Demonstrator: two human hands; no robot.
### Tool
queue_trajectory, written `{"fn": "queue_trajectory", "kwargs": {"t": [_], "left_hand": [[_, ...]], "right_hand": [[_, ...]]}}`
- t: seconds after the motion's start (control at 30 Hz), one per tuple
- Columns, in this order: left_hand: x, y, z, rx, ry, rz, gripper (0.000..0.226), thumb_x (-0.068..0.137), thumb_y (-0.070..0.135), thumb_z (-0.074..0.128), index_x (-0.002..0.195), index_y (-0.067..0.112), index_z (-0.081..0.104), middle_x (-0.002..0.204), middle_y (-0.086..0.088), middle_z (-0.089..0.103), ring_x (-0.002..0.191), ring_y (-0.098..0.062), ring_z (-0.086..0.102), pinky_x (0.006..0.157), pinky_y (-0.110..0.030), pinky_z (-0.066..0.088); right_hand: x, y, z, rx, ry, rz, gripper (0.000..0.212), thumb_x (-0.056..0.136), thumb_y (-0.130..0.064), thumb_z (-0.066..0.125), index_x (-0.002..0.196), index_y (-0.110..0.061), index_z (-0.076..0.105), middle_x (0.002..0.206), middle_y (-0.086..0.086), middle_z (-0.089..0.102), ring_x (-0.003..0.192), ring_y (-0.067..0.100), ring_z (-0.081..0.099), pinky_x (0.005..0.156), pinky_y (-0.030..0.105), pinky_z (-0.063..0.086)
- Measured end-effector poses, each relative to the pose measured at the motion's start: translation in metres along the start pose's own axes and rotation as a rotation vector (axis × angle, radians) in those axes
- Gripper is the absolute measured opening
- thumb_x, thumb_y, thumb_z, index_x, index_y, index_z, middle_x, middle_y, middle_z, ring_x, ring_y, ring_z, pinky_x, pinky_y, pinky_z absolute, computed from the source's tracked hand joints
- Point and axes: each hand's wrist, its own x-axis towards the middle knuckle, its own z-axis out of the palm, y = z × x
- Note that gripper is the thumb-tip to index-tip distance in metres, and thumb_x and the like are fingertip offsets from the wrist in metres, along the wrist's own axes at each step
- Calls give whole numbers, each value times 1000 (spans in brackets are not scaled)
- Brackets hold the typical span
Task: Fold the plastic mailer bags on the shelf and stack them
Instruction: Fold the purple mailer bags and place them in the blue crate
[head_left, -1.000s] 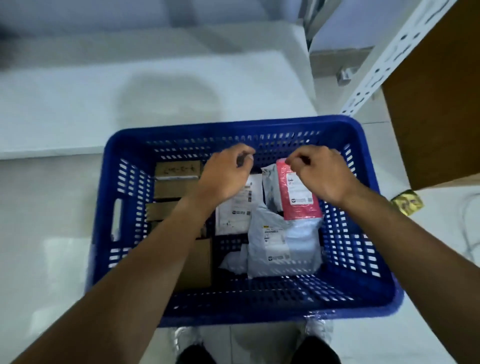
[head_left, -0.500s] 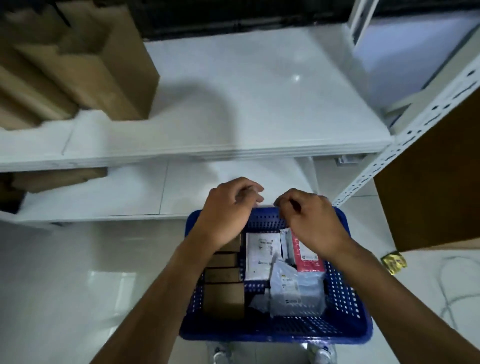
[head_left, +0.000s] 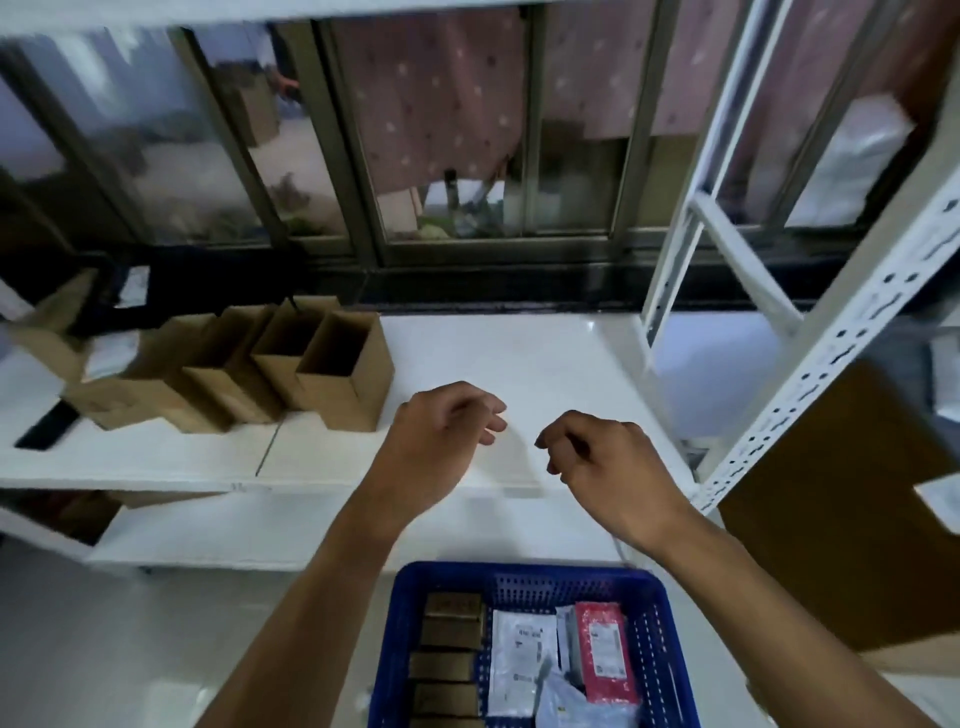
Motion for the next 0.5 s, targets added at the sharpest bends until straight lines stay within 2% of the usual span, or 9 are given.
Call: {"fn": "queue_trajectory", "kwargs": {"t": [0.1,0.23,0.37,0.5], "left_hand": [[3,39,-20,35,30,43,27,99,21,46,93,26,72,85,15,75,79,-2,71,83,-27,54],[7,82,-41,78,46,109,25,97,33,46,91,32,71,84,20,74,80,1,71,85,-31,54],[10,123,-62,71,80,176,24,101,21,50,94,24,74,83,11,75,77,-2,71,78,-20,54],[15,161,-81,11,157,207,22,98,17,55,91,17,75,79,3,76,72,-11,73,73,-22,57]], "right_hand": [[5,-26,-33,-22,28,-32,22,97,-26,48,91,-30,69,75,-11,70,72,11,65,73,36,54],[12,-61,-69,-52,70,-80,23,96,-24,47,91,-27,70,77,-14,69,79,14,65,74,36,54],[20,-95,-106,-64,128,-152,26,93,-33,44,87,-26,68,75,-7,70,75,18,66,72,40,55],[26,-127,-140,-89,197,-222,40,88,-49,35,85,-25,67,74,-5,70,75,18,66,73,41,54]]}}
